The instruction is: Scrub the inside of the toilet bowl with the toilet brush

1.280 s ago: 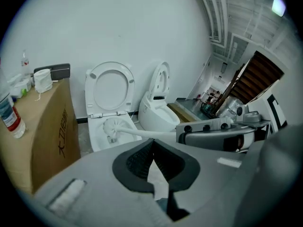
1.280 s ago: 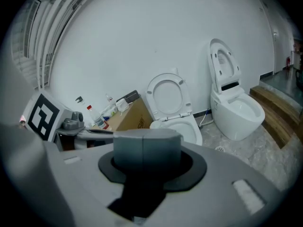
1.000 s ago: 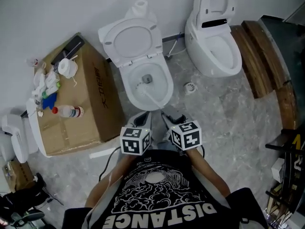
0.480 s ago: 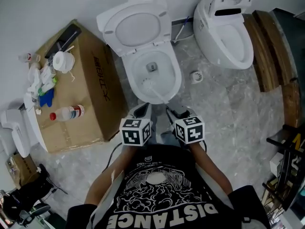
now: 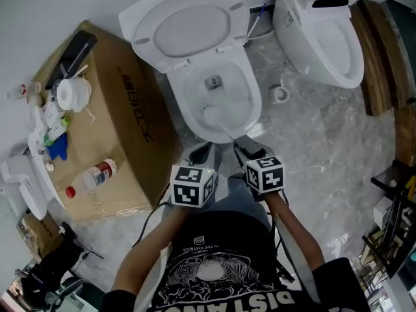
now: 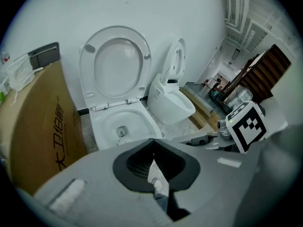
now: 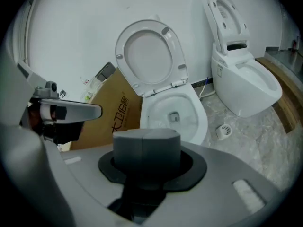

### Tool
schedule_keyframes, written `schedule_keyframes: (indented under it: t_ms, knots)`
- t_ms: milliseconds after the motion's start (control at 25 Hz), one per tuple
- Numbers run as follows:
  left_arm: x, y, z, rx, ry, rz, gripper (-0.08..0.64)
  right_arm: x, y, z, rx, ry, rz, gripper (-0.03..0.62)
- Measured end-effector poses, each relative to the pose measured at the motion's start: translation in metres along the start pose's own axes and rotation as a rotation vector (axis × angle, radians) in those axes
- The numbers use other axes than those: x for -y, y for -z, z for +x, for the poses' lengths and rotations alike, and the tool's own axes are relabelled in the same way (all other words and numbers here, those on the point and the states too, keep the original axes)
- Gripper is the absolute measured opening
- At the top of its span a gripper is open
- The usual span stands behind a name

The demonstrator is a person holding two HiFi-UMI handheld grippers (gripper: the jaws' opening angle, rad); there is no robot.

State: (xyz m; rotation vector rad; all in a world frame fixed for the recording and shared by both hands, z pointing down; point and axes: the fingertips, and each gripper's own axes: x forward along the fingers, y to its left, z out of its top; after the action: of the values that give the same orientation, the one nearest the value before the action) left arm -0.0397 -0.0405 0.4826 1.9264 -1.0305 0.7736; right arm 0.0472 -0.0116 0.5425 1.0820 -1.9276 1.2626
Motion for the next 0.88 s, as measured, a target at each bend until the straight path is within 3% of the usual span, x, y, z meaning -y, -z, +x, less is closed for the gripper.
schedule_keyframes:
  t_ms: [320,880]
  knots:
    - [-0.041,-0.005,0.026,-0.048,-0.001,-0.004,-0.003,-0.014,0.003,0.054,-0.028,-0.004,0.024,0.149]
    - [-0.077,-0.003,0.046,-0.09,0.002,-0.032,-0.003,-0.001,-0.061,0.113,0.061,0.004,0.082,0.15]
